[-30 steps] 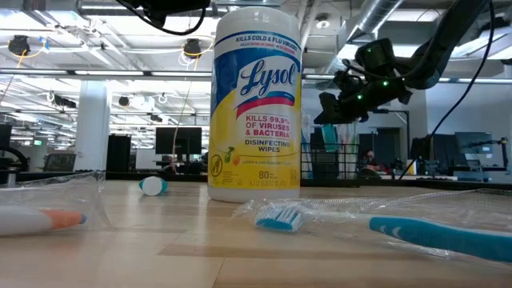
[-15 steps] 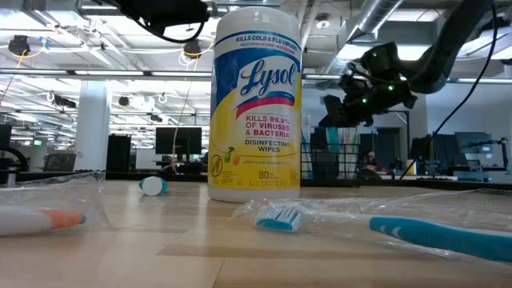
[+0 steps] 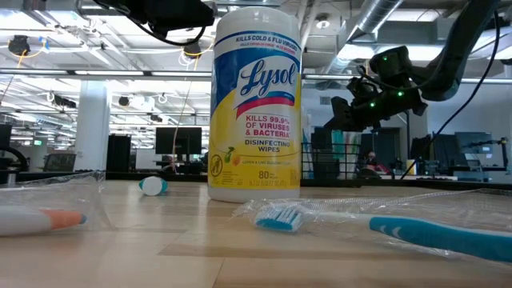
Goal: Pick & Place toothbrushing station
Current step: Put the bottom blue mouthwash into the black mesh organizer
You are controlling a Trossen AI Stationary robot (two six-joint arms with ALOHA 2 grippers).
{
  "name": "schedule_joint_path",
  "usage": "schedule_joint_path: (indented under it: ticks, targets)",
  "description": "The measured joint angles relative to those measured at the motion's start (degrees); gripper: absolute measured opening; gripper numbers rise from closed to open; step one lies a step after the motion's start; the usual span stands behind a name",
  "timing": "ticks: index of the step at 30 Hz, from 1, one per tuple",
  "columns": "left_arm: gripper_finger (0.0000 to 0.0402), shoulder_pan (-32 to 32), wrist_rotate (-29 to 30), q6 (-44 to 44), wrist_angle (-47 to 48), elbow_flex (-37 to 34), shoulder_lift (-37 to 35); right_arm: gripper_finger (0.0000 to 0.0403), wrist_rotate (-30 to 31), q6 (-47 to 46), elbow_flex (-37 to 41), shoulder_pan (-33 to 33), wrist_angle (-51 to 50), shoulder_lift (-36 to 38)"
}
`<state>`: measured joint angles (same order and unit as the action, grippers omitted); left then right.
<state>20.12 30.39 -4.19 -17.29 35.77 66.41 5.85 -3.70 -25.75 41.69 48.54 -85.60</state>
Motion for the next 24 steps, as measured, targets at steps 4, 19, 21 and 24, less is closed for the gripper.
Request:
schedule_joint_path:
  ticks: [4, 19, 21, 24]
  targets:
    - [0.0092, 0.0, 0.1, 0.0, -0.1, 0.0, 0.0, 0.0082, 0.0, -0.8, 0.0, 0.0, -0.2, 0.0]
    - [0.0092, 0.0, 0.0, 0.0, -0.4, 0.0, 0.0, 0.0082, 0.2, -2.3, 0.0, 0.0, -2.6, 0.0]
    - [0.0092, 0.0, 0.0, -0.1, -0.4, 0.0, 0.0, 0.0082, 0.2, -2.4, 0.0, 0.0, -2.7, 0.0]
    - [0.0092, 0.0, 0.0, -0.7, -0.4, 0.0, 0.0, 0.0082, 0.2, -2.7, 0.0, 0.0, -2.7, 0.0]
